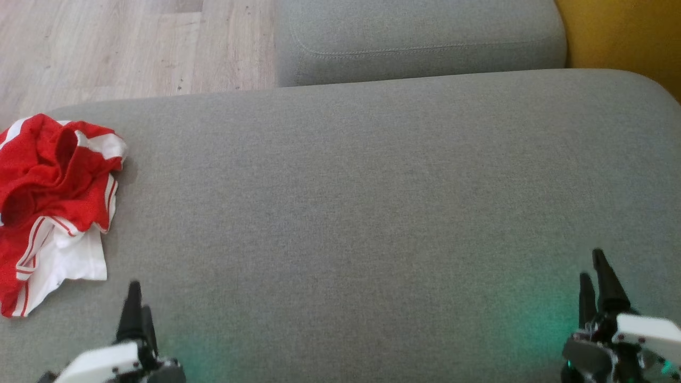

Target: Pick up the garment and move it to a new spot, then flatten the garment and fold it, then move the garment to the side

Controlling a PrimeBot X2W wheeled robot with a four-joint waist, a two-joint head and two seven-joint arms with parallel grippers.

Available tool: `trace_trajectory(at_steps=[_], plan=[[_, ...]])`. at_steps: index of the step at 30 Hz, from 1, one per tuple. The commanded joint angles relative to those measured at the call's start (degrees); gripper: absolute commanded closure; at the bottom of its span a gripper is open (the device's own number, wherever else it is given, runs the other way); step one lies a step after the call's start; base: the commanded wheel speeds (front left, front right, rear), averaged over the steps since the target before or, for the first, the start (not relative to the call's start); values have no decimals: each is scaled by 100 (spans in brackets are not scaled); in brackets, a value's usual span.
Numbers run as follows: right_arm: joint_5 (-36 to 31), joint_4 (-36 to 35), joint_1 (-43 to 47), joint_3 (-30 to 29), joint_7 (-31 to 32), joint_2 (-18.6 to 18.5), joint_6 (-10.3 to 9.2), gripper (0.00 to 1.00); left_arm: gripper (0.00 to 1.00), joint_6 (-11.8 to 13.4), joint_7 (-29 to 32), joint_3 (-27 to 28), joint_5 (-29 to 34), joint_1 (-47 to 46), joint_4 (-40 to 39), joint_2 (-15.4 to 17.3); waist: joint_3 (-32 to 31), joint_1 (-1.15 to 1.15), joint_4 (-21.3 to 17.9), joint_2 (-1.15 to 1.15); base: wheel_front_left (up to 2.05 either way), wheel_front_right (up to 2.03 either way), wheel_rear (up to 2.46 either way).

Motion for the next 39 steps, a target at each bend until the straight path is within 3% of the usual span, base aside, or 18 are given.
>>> trace_trajectory(at_steps=[1, 14, 22, 39], plan=[[-16, -168, -130, 47, -50, -16, 2, 0, 0, -2, -47, -22, 14, -129, -161, 10, -4, 0, 1, 0, 0, 0, 0], [-167, -271, -75, 241, -252, -20, 7, 0, 0, 2, -251, -190, 119, -43, -310, 13, -22, 0, 10, 0, 0, 0, 0], [-573, -404, -45, 343, -386, -23, 9, 0, 0, 64, -387, -213, 598, -34, -481, 15, -31, 0, 22, 0, 0, 0, 0], [-2442, -845, -6, 536, -674, -29, 16, 0, 0, 333, -677, -594, 2226, -7, -876, 20, -50, 0, 101, 0, 0, 0, 0]])
